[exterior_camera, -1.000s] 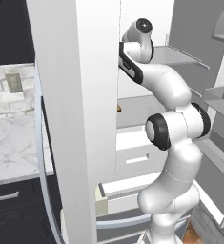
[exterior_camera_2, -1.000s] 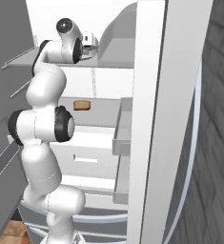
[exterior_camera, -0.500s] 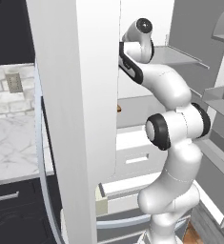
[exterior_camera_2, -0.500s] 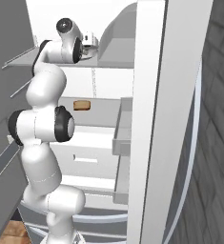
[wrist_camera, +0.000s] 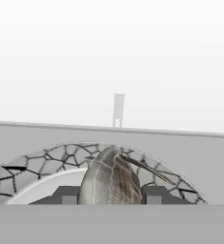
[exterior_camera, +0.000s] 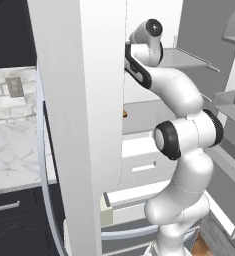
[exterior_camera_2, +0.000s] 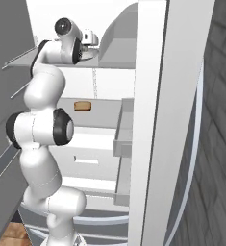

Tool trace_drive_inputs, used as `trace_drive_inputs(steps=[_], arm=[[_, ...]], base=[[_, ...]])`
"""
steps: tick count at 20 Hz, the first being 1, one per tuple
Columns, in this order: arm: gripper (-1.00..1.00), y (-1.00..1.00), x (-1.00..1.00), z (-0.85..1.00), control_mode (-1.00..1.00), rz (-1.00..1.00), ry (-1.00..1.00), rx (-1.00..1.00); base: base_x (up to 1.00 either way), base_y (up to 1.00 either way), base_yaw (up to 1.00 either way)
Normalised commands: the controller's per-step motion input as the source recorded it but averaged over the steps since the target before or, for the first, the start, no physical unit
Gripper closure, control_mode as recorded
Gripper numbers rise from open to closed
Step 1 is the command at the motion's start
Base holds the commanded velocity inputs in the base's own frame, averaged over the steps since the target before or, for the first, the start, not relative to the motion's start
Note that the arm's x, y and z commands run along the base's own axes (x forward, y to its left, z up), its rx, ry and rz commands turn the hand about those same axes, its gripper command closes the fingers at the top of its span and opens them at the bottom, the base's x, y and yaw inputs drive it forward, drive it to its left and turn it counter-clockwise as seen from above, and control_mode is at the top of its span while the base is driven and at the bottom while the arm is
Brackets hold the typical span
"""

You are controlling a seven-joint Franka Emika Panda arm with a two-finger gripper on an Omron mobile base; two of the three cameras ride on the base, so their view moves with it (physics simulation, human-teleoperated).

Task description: Retrieve the fish from the fridge and place it on the saucepan with marinade on the stove.

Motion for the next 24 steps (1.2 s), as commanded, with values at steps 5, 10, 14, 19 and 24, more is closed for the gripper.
trace_drive_inputs(steps=[5,10,14,19,24], arm=[[1.00,0.00,-0.08,0.02,-1.00,0.00,-0.05,0.01],[1.00,0.00,-0.75,0.16,-1.00,0.00,-0.14,0.00],[1.00,-0.08,-1.00,0.07,-1.00,0.00,-0.13,0.00],[1.00,-0.19,-1.00,0.00,-1.00,0.00,-0.07,0.00],[1.00,-0.19,-1.00,0.12,-1.00,0.00,0.00,0.00]], base=[[0.00,0.00,0.00],[0.00,0.00,0.00],[0.00,0.00,0.00],[0.00,0.00,0.00],[0.00,0.00,0.00]])
